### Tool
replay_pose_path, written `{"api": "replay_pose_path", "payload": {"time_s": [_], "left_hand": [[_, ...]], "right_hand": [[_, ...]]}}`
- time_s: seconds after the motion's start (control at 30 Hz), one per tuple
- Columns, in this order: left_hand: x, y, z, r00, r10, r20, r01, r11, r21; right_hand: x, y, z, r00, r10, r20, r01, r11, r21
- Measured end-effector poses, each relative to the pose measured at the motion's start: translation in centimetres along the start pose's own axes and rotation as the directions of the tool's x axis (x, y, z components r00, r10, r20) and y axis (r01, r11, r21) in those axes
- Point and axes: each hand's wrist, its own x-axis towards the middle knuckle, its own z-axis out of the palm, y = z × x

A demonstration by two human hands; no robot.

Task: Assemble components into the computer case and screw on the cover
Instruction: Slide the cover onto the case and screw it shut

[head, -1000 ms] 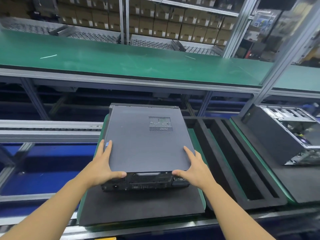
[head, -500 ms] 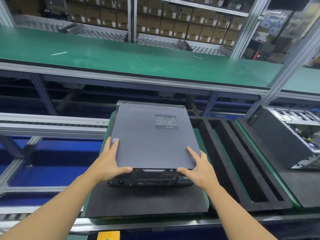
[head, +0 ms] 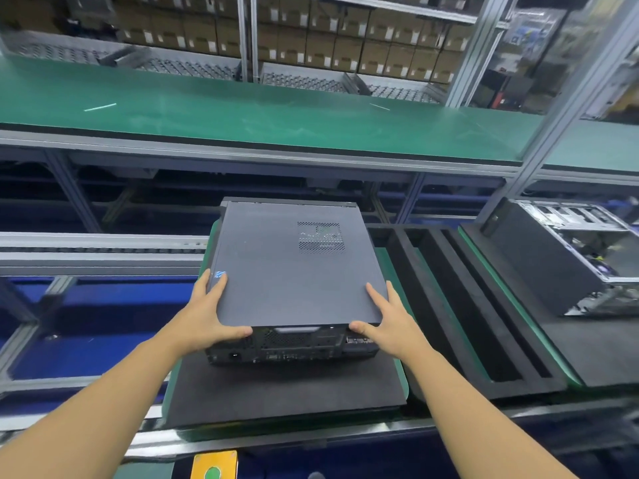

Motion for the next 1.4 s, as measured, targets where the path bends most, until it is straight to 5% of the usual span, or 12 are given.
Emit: {"api": "replay_pose_path", "payload": {"time_s": [0.23,0.33,0.47,0.63,0.8,1.03,1.4], "left_hand": [[1.9,1.7,-1.1,0.997,-0.019,-0.074,0.027,0.994,0.103],[5.3,2.6,-1.6,0.986,0.063,-0.154,-0.013,0.952,0.307],[10.9,3.9,-1.0,0.995,0.029,-0.096,0.016,0.901,0.433],[16.8,5.9,-0.9,0.998,0.031,-0.049,-0.005,0.889,0.458],[20.1,5.9,-1.6,0.999,0.029,-0.03,-0.011,0.876,0.482],[24.7,4.8,-3.9,0.995,0.068,-0.077,-0.025,0.89,0.455],[28.7,3.7,-4.5,0.974,0.135,-0.184,-0.017,0.846,0.533]], "right_hand": [[0.1,-1.1,-0.4,0.998,-0.055,0.005,0.054,0.965,-0.258],[0.7,-3.4,-0.1,0.979,-0.196,-0.054,0.155,0.892,-0.425],[2.7,-6.7,1.6,0.878,-0.461,0.129,0.471,0.786,-0.399],[6.3,-8.8,2.5,0.762,-0.561,0.324,0.647,0.683,-0.337],[8.8,-9.7,1.3,0.736,-0.562,0.377,0.656,0.729,-0.195],[8.6,-10.6,1.8,0.712,-0.491,0.503,0.675,0.677,-0.294],[6.6,-12.2,3.2,0.757,-0.466,0.459,0.64,0.67,-0.376]]}}
